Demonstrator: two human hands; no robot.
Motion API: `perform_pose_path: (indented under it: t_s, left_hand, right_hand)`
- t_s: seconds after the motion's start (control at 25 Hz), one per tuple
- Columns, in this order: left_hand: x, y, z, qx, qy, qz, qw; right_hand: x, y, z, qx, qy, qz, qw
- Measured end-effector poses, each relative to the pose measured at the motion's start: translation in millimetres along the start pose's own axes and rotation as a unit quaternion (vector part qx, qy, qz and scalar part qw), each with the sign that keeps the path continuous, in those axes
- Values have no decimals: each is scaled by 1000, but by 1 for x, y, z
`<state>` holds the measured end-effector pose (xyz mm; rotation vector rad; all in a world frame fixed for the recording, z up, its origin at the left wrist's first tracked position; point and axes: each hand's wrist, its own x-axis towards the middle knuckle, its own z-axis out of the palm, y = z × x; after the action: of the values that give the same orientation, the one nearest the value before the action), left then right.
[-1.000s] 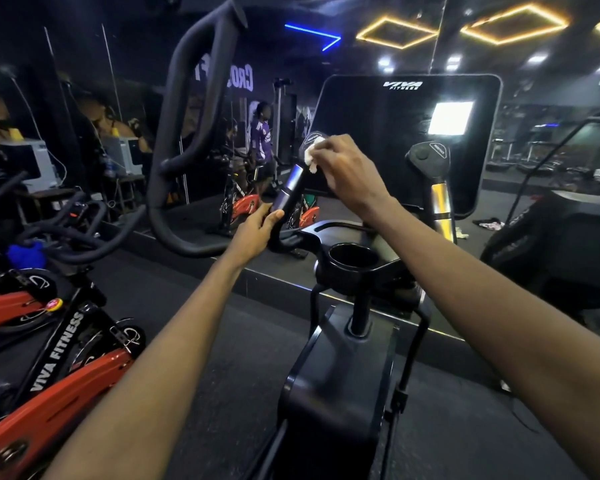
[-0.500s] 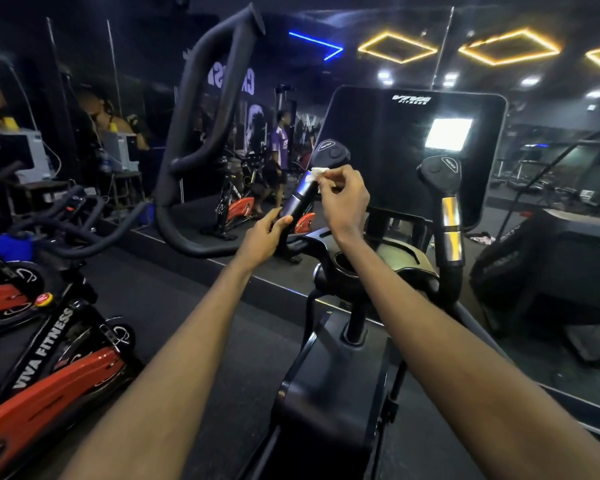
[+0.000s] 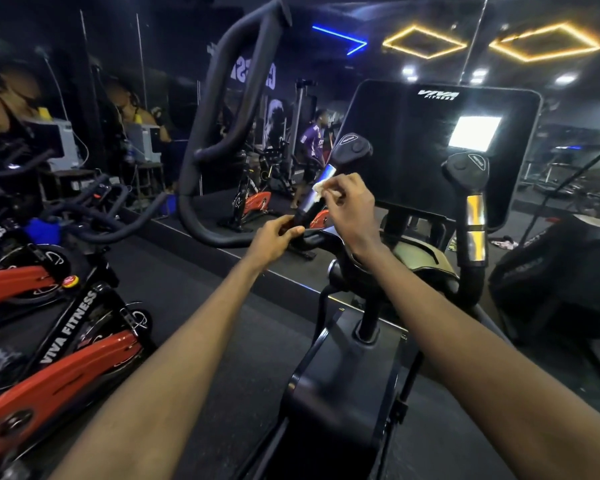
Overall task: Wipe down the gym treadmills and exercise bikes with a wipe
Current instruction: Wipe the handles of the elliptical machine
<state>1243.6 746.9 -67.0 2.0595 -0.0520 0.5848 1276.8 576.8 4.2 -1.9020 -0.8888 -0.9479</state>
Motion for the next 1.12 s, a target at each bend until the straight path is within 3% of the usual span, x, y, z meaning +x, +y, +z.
perform_pose_path:
  t_s: [0.16, 0.28, 0.4, 0.56, 0.68, 0.88, 1.12]
  left_hand:
    - [-1, 1, 2, -3, 12, -6, 1000]
    - [-1, 1, -1, -15, -3, -16, 1000]
    - [-4, -3, -11, 1, 4, -9, 1000]
    - [-13, -39, -47, 53, 196, -42, 978]
    - [-15, -67, -84, 71, 294, -133, 944]
    - [2, -81, -122, 60, 262, -225, 937]
    - [19, -98, -131, 48, 191, -193, 961]
  right_hand:
    - [2, -2, -1, -9, 37, -9, 999]
    - [-12, -2, 6, -53, -50, -77, 994]
    - [-12, 1, 6, -68, -70, -88, 991]
    - [-13, 3, 7, -79, -88, -108, 987]
    - [-6, -3, 19, -66, -73, -128, 987]
    - [26, -26, 61, -43, -127, -144, 980]
    - [69, -59, 117, -33, -160, -202, 966]
